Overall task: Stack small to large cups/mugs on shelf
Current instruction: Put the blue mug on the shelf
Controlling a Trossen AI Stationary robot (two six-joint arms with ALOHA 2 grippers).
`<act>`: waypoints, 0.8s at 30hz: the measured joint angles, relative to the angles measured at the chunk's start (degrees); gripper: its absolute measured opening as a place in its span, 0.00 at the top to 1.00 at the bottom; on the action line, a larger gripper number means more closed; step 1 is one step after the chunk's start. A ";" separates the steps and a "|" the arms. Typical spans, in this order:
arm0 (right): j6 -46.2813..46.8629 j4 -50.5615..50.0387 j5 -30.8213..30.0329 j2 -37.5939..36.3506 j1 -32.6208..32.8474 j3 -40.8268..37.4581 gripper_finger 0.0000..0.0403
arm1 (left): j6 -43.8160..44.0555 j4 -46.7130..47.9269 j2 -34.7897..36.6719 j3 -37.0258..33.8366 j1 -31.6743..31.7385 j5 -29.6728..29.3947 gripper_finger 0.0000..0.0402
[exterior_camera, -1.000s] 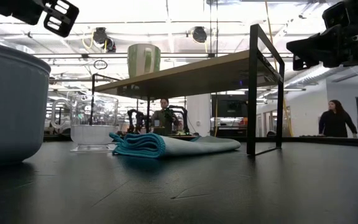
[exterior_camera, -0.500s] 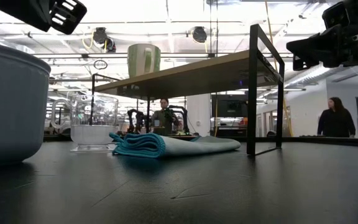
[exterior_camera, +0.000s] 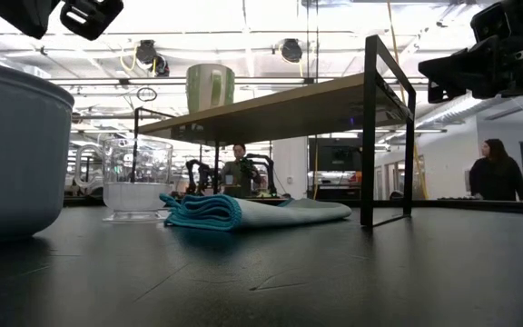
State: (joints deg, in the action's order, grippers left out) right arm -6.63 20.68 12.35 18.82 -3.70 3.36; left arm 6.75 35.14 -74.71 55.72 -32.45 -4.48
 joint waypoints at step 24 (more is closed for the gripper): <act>1.27 0.04 0.00 -0.01 0.00 0.00 1.00 | 5.61 1.62 -1.56 0.16 1.19 0.42 0.82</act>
State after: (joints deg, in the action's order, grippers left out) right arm -5.37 20.72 12.35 18.81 -3.70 3.36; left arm 12.36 36.75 -76.27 55.88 -31.26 -4.06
